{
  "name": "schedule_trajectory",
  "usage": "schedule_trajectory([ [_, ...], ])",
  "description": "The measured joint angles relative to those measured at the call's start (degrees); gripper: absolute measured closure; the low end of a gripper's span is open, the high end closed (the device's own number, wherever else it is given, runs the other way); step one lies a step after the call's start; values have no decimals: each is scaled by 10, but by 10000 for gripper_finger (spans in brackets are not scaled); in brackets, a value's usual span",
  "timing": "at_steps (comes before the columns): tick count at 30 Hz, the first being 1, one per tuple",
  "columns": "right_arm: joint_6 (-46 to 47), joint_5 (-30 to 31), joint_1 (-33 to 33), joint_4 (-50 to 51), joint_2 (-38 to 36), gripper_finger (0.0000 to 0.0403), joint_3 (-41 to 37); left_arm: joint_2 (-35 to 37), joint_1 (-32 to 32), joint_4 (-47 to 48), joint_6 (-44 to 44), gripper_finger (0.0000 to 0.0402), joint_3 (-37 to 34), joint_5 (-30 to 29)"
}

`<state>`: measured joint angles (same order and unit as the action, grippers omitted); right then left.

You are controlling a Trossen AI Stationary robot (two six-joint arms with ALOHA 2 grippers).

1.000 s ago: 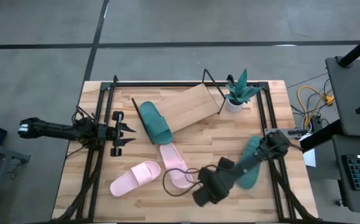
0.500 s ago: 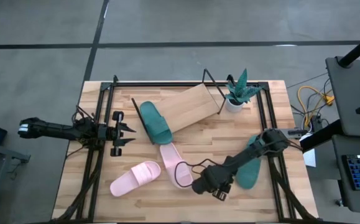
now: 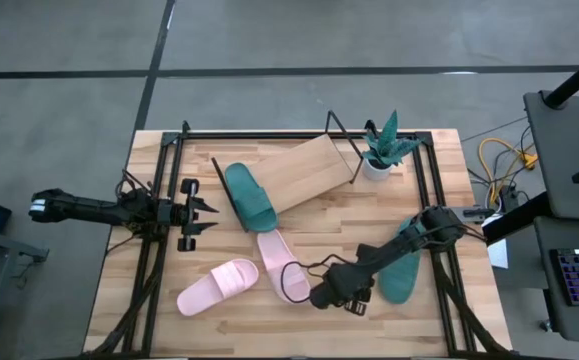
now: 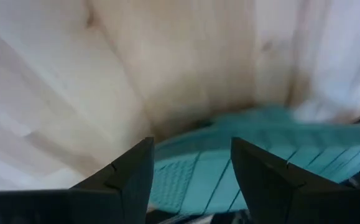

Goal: Pick and place slides into the shelf
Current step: Put the green slide on the shelf

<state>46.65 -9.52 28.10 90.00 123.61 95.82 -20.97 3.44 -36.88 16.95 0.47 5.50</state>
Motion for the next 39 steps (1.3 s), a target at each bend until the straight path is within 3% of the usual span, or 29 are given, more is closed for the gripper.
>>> schedule_trajectory([
  [4, 97, -45, 0, 0, 0, 200, -7, 0, 0, 0, 0, 288, 0, 0],
  [11, 271, -32, 6, 0, 0, 200, -27, 0, 0, 0, 0, 288, 0, 0],
  [16, 313, -63, 18, 0, 2, 200, -51, 0, 0, 0, 0, 288, 0, 0],
  [27, 413, -65, 16, 0, 2, 200, -67, 0, 0, 0, 0, 288, 0, 0],
  [39, 449, -18, -3, -5, 2, 200, -70, 0, 0, 0, 4, 288, 0, 0],
])
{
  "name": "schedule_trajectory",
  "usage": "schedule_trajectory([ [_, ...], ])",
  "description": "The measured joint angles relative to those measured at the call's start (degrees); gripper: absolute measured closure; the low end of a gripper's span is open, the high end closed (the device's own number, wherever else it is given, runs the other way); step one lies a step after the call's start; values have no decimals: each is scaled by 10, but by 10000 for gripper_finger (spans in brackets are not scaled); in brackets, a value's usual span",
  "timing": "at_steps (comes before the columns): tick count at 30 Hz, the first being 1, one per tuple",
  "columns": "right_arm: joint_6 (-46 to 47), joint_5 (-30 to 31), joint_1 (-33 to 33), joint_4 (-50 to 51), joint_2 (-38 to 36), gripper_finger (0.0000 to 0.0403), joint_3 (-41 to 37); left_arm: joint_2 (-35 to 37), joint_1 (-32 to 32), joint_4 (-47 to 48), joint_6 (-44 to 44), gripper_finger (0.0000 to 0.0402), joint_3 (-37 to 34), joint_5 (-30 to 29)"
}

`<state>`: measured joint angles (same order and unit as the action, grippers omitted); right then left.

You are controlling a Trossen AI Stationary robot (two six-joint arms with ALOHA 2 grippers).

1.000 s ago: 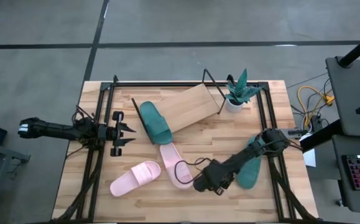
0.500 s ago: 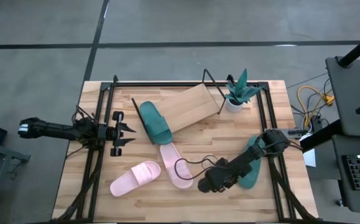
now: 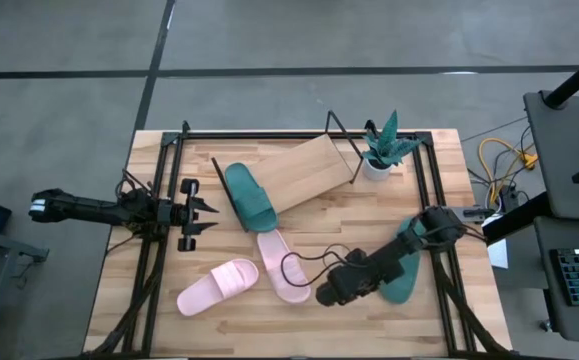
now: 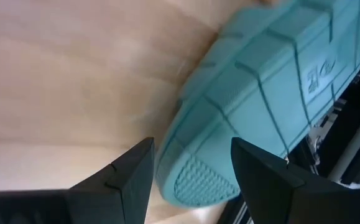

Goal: Pick and place slides into the shelf
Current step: Put the green slide on the shelf

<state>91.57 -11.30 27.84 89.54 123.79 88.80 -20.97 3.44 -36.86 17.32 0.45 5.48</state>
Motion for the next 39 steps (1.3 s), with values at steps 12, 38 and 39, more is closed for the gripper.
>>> schedule_trajectory([
  [12, 24, 8, -8, 1, 0, 200, -53, 0, 0, 1, 0, 288, 0, 0],
  [38, -43, -46, 24, 6, 1, 330, -115, 0, 0, 0, 1, 288, 0, 0],
  [39, -50, -55, 26, 6, 1, 342, -117, 0, 0, 1, 0, 288, 0, 0],
])
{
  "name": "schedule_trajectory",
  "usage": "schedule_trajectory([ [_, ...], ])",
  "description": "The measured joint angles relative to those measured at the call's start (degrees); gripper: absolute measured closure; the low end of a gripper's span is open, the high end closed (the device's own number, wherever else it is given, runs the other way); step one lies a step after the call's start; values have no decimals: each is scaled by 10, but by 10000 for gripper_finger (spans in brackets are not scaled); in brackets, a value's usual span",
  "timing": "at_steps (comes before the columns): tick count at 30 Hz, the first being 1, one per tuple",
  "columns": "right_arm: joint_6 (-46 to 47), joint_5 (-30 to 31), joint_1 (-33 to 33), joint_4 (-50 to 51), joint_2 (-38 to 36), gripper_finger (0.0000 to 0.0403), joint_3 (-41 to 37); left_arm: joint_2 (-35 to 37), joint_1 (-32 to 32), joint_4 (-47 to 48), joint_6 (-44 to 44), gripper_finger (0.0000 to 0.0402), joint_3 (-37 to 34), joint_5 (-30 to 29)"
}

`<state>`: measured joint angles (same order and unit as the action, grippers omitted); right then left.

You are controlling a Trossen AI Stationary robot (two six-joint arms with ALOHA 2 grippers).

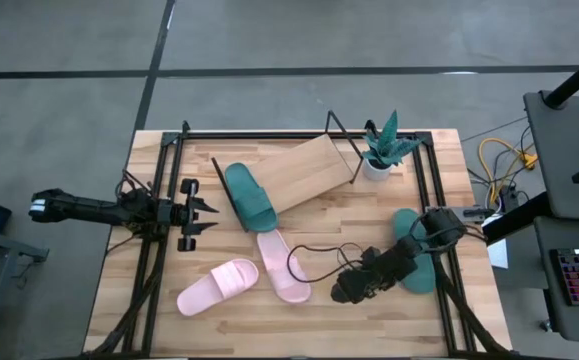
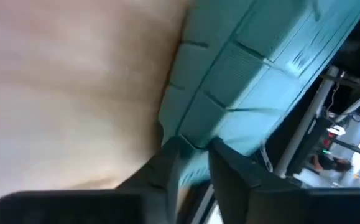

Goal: Pick and place slides into the shelf
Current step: Put the green slide on the shelf

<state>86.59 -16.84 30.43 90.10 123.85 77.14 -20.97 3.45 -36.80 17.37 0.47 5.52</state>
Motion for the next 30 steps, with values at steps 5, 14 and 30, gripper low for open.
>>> schedule_trajectory([
  [5, -20, -14, 10, -1, 0, 389, -2, 0, 0, 0, 0, 288, 0, 0],
  [14, -22, 7, 12, 0, -4, 389, 3, 0, 0, 0, 0, 288, 0, 0],
  [30, -16, 62, 8, -3, -4, 295, 63, 0, 0, 0, 0, 288, 0, 0],
])
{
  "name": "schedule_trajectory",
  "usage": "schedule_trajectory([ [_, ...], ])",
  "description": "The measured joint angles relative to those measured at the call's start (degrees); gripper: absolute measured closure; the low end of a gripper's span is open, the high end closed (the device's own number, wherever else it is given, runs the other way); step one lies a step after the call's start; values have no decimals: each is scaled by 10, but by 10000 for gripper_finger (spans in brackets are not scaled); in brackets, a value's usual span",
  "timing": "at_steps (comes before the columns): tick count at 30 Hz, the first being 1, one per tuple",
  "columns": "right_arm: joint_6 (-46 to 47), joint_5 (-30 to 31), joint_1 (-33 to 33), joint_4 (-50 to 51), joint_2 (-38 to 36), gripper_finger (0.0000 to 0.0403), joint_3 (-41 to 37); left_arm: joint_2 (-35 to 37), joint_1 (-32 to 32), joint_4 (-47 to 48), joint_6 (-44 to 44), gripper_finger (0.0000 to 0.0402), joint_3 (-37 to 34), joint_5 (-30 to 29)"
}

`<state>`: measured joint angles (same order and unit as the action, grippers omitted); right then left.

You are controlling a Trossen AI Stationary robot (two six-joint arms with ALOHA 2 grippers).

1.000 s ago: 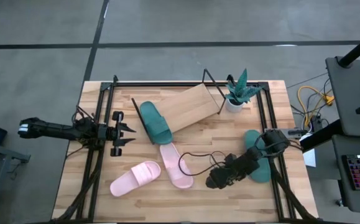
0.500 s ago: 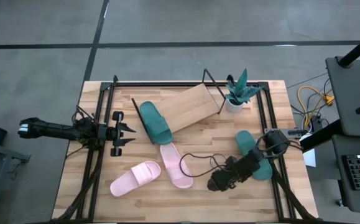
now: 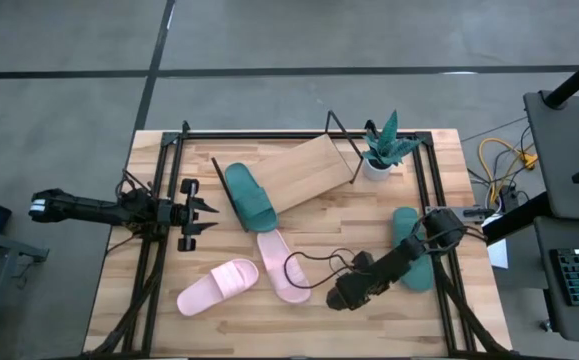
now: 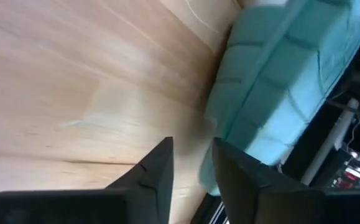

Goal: Pick and place slides into the shelf
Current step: Put the green slide on the shelf

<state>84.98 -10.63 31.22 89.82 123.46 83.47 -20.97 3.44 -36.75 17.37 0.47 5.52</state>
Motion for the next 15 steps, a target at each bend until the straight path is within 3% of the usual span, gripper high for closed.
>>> schedule_trajectory([
  [8, -16, 58, -12, 1, 0, 258, 3, 0, 0, 0, 0, 288, 0, 0],
  [15, -73, 116, -43, 2, 0, 255, 3, 0, 0, 0, 0, 288, 0, 0],
])
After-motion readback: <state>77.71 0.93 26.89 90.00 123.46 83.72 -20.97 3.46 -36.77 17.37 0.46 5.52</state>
